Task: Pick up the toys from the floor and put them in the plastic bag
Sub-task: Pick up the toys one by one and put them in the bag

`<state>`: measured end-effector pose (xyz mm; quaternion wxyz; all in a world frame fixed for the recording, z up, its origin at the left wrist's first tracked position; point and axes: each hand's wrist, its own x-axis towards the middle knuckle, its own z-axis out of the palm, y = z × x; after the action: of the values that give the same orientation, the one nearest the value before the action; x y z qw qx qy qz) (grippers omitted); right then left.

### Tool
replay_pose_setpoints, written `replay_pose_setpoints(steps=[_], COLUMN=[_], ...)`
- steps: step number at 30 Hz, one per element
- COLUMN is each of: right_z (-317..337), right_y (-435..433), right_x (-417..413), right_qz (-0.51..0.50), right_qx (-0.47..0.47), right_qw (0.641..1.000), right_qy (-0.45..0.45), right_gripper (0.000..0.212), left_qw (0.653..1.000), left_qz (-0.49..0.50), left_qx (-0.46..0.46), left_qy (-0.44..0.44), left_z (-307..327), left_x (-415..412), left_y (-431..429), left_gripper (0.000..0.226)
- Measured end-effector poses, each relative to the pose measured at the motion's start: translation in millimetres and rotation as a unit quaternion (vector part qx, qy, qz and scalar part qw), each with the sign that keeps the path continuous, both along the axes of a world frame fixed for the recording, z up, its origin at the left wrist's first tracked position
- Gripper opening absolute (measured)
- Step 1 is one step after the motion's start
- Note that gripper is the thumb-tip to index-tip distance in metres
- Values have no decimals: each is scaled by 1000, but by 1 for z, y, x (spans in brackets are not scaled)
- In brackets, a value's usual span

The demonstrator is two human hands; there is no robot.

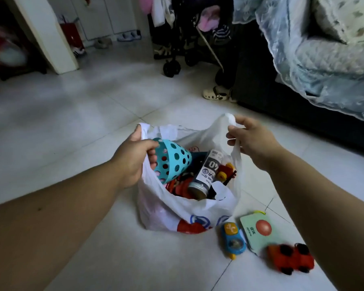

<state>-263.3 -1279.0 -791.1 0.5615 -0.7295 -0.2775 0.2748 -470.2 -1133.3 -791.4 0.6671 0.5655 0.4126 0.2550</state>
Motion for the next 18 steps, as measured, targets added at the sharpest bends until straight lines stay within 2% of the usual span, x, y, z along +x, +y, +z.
replay_pose_setpoints(steps=[3,5,6,7,8,10,11,12,14,15,18], right_z=[3,-11,-25,-44,-67,-116,-139,-160,-198,-211,-231], right_y=[-13,-26,-35,-44,-53,-64,-66,-68,-71,-73,-77], right_x=[3,4,3,1,-2,-22,-37,-53,-80,-92,-109], right_qz=[-25,-124,-176,-196,-154,27,96,124,106,86,14], right_qx=[11,18,4,-53,-162,-379,-439,-469,-475,-469,-416], right_qw=[999,989,979,969,958,907,880,864,859,861,893], right_qy=[-32,-80,-103,-139,-177,-180,-152,-133,-157,-176,-172], right_gripper=[29,26,25,25,25,32,42,52,64,63,40], left_qw=[1000,1000,1000,1000,1000,1000,999,999,997,996,995], left_qz=[8,0,-6,-10,-11,-8,-12,-17,-29,-32,-36], left_qx=[-4,2,3,4,3,0,-4,-10,-18,-19,-14], left_qy=[-16,-19,-21,-24,-25,-29,-36,-49,-75,-83,-92], left_z=[-4,-8,-10,-11,-13,-14,-14,-13,-12,-11,-12], left_x=[-6,-10,-12,-14,-15,-17,-18,-18,-19,-20,-25], left_y=[2,1,1,0,1,3,3,4,4,3,-3], left_gripper=[67,65,63,62,64,65,64,61,55,54,57])
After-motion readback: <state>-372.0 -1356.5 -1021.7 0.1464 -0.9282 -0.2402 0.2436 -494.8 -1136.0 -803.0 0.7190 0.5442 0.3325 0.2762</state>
